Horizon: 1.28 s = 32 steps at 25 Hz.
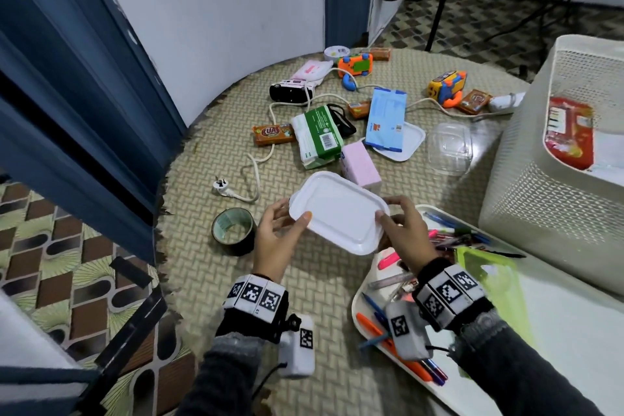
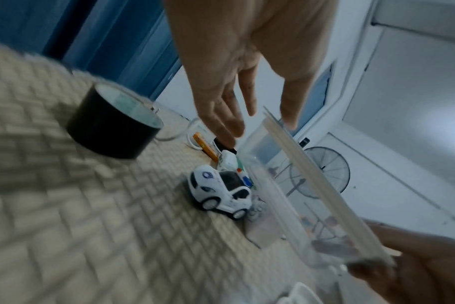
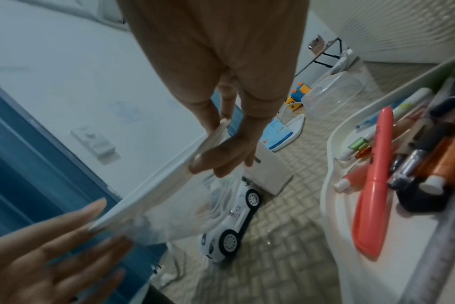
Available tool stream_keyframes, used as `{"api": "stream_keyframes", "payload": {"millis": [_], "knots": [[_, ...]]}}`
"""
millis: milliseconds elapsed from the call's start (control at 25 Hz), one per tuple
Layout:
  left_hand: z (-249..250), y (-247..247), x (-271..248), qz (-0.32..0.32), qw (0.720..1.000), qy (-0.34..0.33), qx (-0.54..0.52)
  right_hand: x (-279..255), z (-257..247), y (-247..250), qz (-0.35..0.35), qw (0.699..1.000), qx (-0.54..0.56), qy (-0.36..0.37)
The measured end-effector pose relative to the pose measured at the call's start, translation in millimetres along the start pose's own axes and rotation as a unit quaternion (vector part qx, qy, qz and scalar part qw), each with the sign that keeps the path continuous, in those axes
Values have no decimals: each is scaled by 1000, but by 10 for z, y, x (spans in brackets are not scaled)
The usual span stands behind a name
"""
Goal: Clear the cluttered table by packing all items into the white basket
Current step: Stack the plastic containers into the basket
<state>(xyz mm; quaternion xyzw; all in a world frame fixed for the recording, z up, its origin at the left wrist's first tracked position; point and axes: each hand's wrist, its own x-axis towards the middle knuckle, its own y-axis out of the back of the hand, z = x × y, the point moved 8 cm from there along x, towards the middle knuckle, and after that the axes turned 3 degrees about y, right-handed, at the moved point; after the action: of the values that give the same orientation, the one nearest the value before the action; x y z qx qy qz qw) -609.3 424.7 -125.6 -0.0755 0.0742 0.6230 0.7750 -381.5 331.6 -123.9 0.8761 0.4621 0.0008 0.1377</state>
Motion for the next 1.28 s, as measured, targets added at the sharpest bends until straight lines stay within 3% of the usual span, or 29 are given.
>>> {"api": "stream_keyframes", "payload": {"millis": [120,240,480,640,1120,1280], "knots": [[-57,-346,-162,-50,996,44,-63,-126,-63,66,27,996,81,-9],[-193,-585,-236,-75,993,60,-73,-271,-69,60,13,991,133,-14],[-114,-798,-349,-101,990,63,-71,-319,-23,420,21,992,121,-12],[-39,-1026,-513,-142,984,58,-85,-275,-103,503,-65,982,177,-13],[6,-1721,-1195,-9,993,7,-117,-451,-5,1178,-69,985,140,72],[-11,-1957,-1433,5,994,4,-109,-582,44,1518,-40,986,132,95]]}}
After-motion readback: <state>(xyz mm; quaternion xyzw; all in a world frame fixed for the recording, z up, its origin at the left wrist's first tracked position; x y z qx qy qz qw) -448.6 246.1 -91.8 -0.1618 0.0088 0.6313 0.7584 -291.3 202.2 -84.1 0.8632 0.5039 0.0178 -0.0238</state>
